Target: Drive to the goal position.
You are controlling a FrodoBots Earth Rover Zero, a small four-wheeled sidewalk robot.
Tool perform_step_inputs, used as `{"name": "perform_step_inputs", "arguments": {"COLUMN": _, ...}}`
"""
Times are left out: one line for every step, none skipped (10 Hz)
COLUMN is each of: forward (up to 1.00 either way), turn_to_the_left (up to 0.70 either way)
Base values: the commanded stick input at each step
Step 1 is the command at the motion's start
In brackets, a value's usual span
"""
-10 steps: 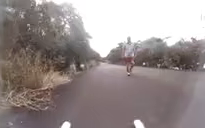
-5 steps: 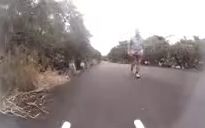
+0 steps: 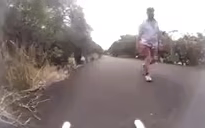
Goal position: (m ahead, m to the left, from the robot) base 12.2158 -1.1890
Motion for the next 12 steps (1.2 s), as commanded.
{"name": "perform_step_inputs", "arguments": {"forward": 0.50, "turn_to_the_left": -0.49}}
{"name": "perform_step_inputs", "arguments": {"forward": 0.50, "turn_to_the_left": -0.49}}
{"name": "perform_step_inputs", "arguments": {"forward": 0.50, "turn_to_the_left": -0.50}}
{"name": "perform_step_inputs", "arguments": {"forward": 0.50, "turn_to_the_left": -0.50}}
{"name": "perform_step_inputs", "arguments": {"forward": 0.50, "turn_to_the_left": -0.50}}
{"name": "perform_step_inputs", "arguments": {"forward": 0.50, "turn_to_the_left": -0.50}}
{"name": "perform_step_inputs", "arguments": {"forward": 0.50, "turn_to_the_left": -0.48}}
{"name": "perform_step_inputs", "arguments": {"forward": 0.50, "turn_to_the_left": -0.38}}
{"name": "perform_step_inputs", "arguments": {"forward": 0.50, "turn_to_the_left": -0.29}}
{"name": "perform_step_inputs", "arguments": {"forward": 0.50, "turn_to_the_left": -0.20}}
{"name": "perform_step_inputs", "arguments": {"forward": 0.50, "turn_to_the_left": -0.11}}
{"name": "perform_step_inputs", "arguments": {"forward": 0.50, "turn_to_the_left": -0.01}}
